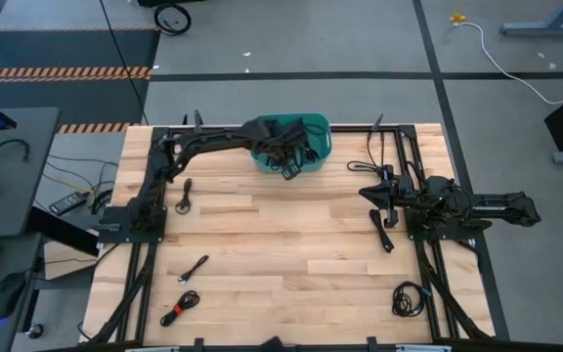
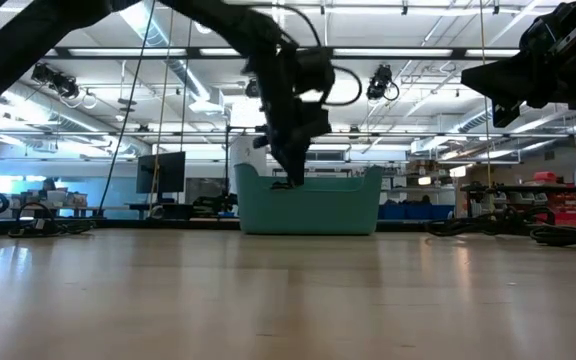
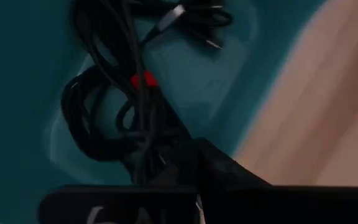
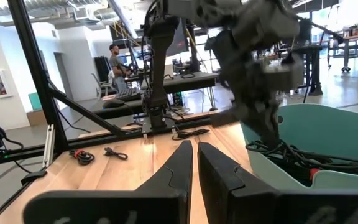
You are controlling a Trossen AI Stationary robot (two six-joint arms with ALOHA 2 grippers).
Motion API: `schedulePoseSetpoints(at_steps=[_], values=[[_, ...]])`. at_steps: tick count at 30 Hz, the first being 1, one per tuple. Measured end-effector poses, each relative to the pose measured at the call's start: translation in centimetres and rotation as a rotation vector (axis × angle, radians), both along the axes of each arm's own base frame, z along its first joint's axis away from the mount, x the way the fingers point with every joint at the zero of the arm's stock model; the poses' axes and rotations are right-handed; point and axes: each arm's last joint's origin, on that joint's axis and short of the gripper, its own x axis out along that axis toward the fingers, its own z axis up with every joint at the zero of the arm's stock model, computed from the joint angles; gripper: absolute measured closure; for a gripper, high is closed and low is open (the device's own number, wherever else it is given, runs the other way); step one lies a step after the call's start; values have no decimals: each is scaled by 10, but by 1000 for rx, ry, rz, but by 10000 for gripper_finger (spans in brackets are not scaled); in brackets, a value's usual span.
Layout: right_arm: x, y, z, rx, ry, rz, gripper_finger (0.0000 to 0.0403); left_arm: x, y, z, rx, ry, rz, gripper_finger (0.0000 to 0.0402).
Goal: Pick and place USB-C Cables
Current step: Put the black charger cable into the blue bin
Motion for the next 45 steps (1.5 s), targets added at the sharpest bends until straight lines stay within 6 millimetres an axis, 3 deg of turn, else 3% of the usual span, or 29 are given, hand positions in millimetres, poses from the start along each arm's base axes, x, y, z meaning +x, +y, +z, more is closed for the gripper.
schedulePoseSetpoints(at_steps=[3, 8, 12, 16, 20, 24, 26, 29, 33, 37, 45], values=[[0, 0, 0, 0, 0, 0, 373, -6, 12, -16, 35, 0, 53, 398], [0, 0, 0, 0, 0, 0, 373, -12, 26, -25, 106, 4, 118, 397], [0, 0, 0, 0, 0, 0, 373, -9, 29, -22, 138, -40, 125, 397], [0, 0, 0, 0, 0, 0, 373, 1, 17, -4, 154, -50, 63, 397], [0, 0, 0, 0, 0, 0, 373, 11, -13, 34, 177, -43, -41, 397], [0, 0, 0, 0, -1, 1, 373, 11, -57, 71, 250, -58, -155, 397], [0, 0, 0, 0, -1, 3, 373, 8, -81, 83, 292, -77, -200, 397], [0, 0, 0, 0, -3, 3, 373, 2, -113, 84, 317, -148, -260, 397], [0, 0, 0, 0, -1, -1, 373, -9, -150, 57, 335, -272, -313, 397], [0, 0, 1, -1, -7, 3, 373, -29, -185, 25, 298, -519, -308, 396], [1, 0, 2, -1, -19, -1, 373, -90, -250, -21, 298, -940, -343, 394]])
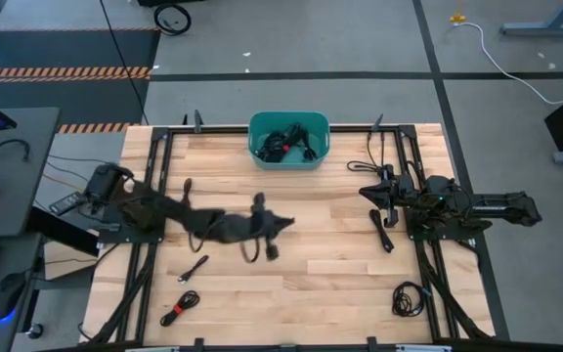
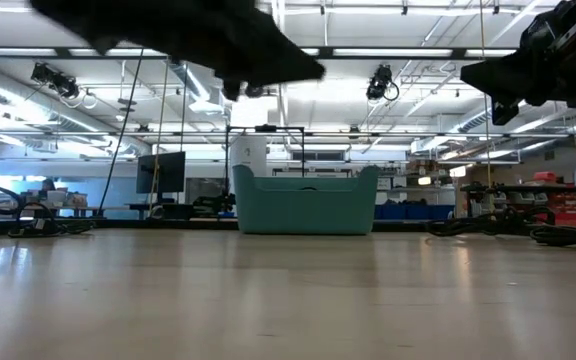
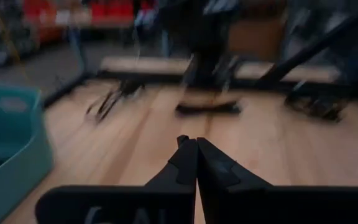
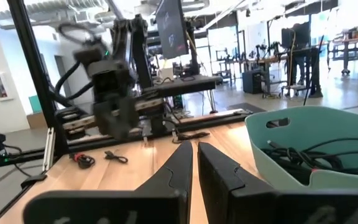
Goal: Pick and place USB-C Cables
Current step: Put the black charger cable into the blue bin
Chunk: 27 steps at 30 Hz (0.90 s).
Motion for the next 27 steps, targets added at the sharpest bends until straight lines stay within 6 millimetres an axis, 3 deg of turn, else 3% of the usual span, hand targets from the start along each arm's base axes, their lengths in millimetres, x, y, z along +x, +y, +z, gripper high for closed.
schedulePoseSetpoints(at_steps=[7, 15, 21, 27], values=[[-3, 0, 15, -2, -160, 4, 373, -55, -25, -22, 83, -146, 52, 393], [-10, 0, 32, 248, -387, 63, 373, -74, -27, -35, 101, -124, 130, 393], [-2, 12, 41, 378, -230, 289, 382, -76, -28, -37, 82, -122, 120, 393], [20, 26, 57, 475, 220, 148, 397, -76, -29, -37, 85, -118, 117, 392]])
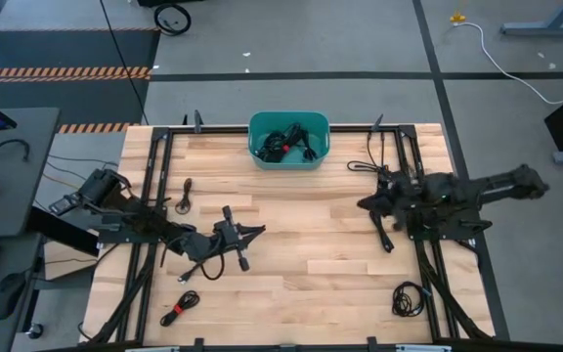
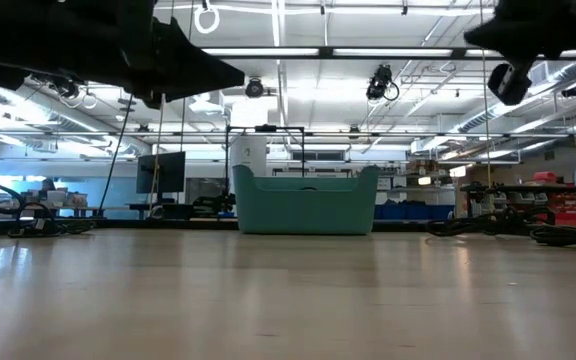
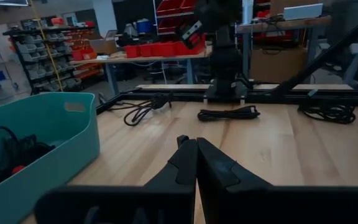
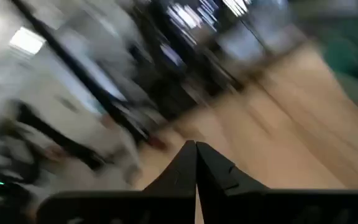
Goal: Pick and place USB-C Cables
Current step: Put the black charger cable into the blue bin
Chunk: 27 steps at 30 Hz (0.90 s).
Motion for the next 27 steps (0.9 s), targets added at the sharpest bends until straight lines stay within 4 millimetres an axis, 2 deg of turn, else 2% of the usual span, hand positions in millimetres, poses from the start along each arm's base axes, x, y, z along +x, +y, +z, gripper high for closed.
schedulePoseSetpoints(at_steps=[6, 10, 14, 18, 22, 27], values=[[16, 14, 9, 64, 518, -57, 398, 0, 0, -1, 5, 10, 2, 390], [18, 19, -1, 232, 835, -165, 385, 0, 0, -1, 6, 11, 1, 384], [18, 22, -17, 323, 1080, -223, 343, 0, 1, -2, 8, 17, 2, 388], [21, 23, -30, 349, 1227, -316, 282, 0, 1, -3, 8, 28, 2, 393], [28, 24, -41, 343, 1288, -438, 230, 0, 1, -5, -6, 35, 3, 387], [38, 21, -59, 308, 1382, -561, 205, 0, 1, -5, -4, 41, 3, 380]])
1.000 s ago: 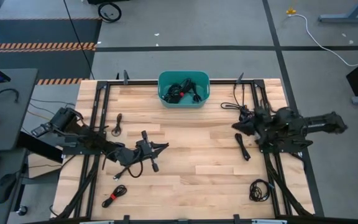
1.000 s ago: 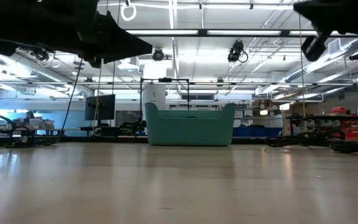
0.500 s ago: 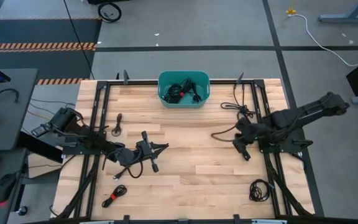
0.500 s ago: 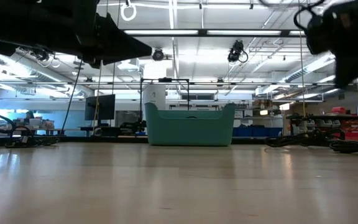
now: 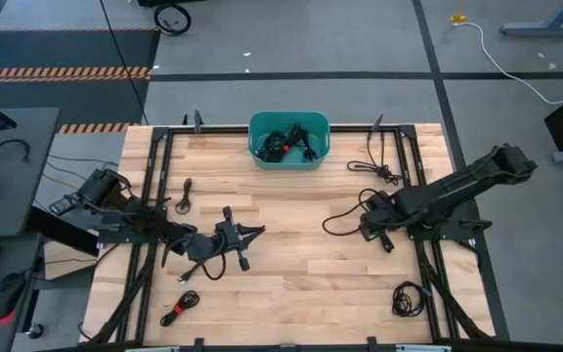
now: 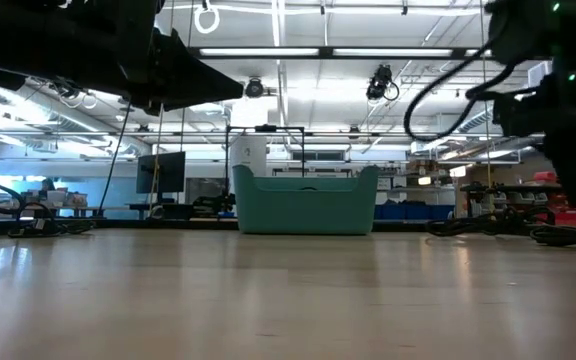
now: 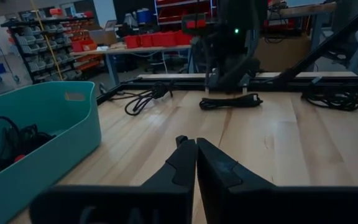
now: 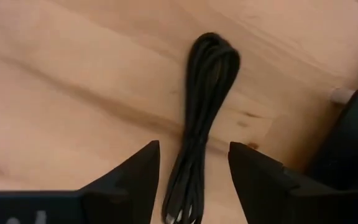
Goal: Pick and place USB-C Cables
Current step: Put the black charger cable into the blue bin
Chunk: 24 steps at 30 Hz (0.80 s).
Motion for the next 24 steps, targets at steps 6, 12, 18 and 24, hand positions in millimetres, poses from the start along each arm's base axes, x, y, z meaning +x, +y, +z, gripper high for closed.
schedulePoseSetpoints(at_steps=[6, 12, 18, 24], values=[[8, -6, -28, 11, 105, -27, 220, 0, 0, 0, 0, 2, 0, 391], [9, -8, -48, 74, 115, -7, 251, 0, 0, 0, 0, 2, 0, 388], [10, -6, -45, 74, 75, 27, 344, 0, 0, -1, -22, -2, 1, 378], [49, -6, 0, 31, -279, 49, 344, 0, 0, -3, -51, 4, 4, 389]])
